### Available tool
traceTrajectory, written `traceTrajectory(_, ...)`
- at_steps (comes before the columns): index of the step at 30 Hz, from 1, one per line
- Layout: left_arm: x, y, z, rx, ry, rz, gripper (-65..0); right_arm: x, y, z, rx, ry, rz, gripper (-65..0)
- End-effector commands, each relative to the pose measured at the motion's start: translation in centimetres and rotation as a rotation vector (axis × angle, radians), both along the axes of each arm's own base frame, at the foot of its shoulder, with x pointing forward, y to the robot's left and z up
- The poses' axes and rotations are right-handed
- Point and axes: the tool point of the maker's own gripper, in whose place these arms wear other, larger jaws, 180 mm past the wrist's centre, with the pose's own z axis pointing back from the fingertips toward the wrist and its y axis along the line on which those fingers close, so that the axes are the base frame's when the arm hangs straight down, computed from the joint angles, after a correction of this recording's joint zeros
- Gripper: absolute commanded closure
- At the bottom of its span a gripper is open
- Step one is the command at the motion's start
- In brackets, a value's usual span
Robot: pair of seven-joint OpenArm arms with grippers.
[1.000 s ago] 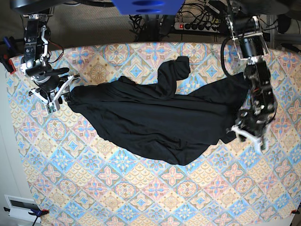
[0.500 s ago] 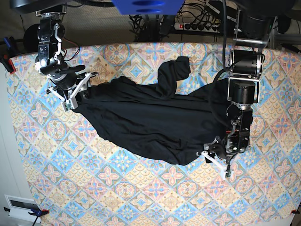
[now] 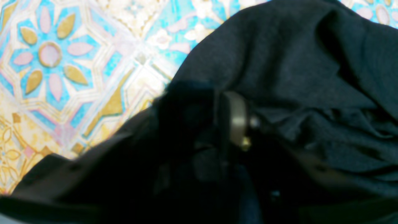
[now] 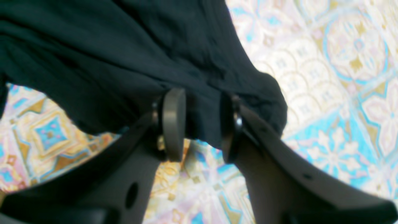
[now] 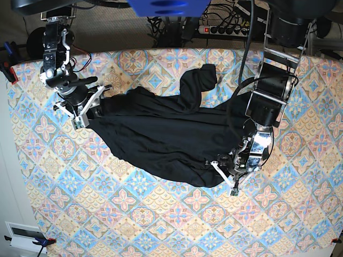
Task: Layout the t-shirt on the table in an organized manner, then fold the t-shirt properly
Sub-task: 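Drag the shirt edge away from the right gripper with the left gripper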
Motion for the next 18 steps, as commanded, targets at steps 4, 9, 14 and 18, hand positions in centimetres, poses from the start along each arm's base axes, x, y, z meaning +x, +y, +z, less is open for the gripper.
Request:
traceTrajectory(4,3.6,1.5,4.3,0.001,-0.130,0.030,0.0,0.7,-0.1,1.2,-0.004,-0.046,0.005,-18.8)
traceTrajectory(9,7.2,3.6,10.0,0.025,-0.255,0.052,-1.1,0.7,-0.1,1.2,-0.004,-0.046,0.006,-18.8)
traceTrajectory(14,10.8,6.6,17.6,0.070,-0.410,0.081,-0.2,0.7,0.1,1.6,-0.005,-0.057,0.012,-18.8)
traceTrajectory(18,12.8,7.5,23.4,0.139,-0.510,0.075,-0.2,0.6,0.1,1.6,-0.005,-0.057,0.013,-18.8)
